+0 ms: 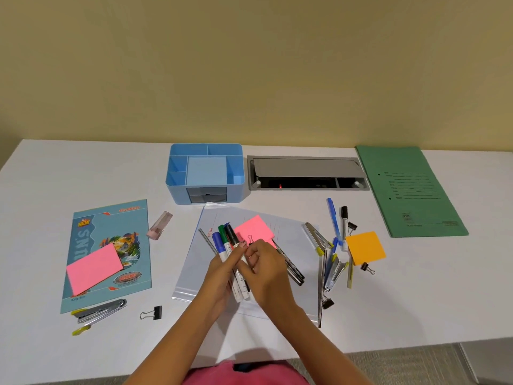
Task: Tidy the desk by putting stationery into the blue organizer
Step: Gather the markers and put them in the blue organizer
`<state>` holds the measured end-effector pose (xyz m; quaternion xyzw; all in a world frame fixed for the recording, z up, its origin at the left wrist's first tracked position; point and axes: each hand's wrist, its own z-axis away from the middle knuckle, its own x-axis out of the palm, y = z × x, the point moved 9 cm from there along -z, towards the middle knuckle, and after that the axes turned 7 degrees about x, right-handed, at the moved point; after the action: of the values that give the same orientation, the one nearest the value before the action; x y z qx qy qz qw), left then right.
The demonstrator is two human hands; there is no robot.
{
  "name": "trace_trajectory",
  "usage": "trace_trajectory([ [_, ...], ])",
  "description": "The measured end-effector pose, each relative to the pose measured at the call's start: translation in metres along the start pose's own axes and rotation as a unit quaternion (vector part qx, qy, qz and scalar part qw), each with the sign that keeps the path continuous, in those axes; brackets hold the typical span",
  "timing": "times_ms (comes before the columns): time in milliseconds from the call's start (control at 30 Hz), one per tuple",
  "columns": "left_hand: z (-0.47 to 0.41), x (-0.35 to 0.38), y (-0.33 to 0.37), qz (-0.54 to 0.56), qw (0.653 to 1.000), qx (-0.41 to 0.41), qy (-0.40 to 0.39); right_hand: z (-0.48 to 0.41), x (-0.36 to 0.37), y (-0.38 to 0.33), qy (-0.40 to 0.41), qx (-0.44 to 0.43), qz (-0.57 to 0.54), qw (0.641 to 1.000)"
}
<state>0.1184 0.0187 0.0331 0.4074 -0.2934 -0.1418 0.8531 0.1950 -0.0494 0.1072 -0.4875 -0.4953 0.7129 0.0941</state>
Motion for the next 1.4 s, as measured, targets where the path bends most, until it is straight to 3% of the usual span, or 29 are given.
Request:
trace_trajectory([
  [233, -0.008, -0.022, -0.011, 0.012, 0.992, -0.033, 0.125, 0.000, 0.000, 0.001, -0.028, -0.020, -0.024, 0.999],
  [433, -0.019, -0.020, -0.007, -0.012, 0.992, -0.044, 0.116, -0.041, -0.034, 0.063, 0.038, 0.088, 0.036, 0.995],
  [600, -0.026, -0.009, -0.003, -0.015, 0.993, -0.054, 0.106, -0.083, -0.094, 0.139, 0.122, 0.185, 0.100, 0.970],
  [767, -0.032, 0.006, 0.004, -0.004, 0.994, -0.058, 0.091, -0.103, -0.137, 0.198, 0.153, 0.293, 0.169, 0.929],
  [900, -0.036, 0.015, 0.006, 0.003, 0.994, -0.076, 0.075, -0.110, -0.147, 0.222, 0.125, 0.351, 0.217, 0.902],
  [1167, -0.041, 0.008, 0.012, -0.018, 0.993, -0.084, 0.076, -0.120, -0.148, 0.224, 0.107, 0.350, 0.272, 0.890],
  [1400, -0.050, 0.000, 0.019, -0.041, 0.993, -0.080, 0.074, -0.116, -0.142, 0.170, 0.170, 0.267, 0.200, 0.927],
])
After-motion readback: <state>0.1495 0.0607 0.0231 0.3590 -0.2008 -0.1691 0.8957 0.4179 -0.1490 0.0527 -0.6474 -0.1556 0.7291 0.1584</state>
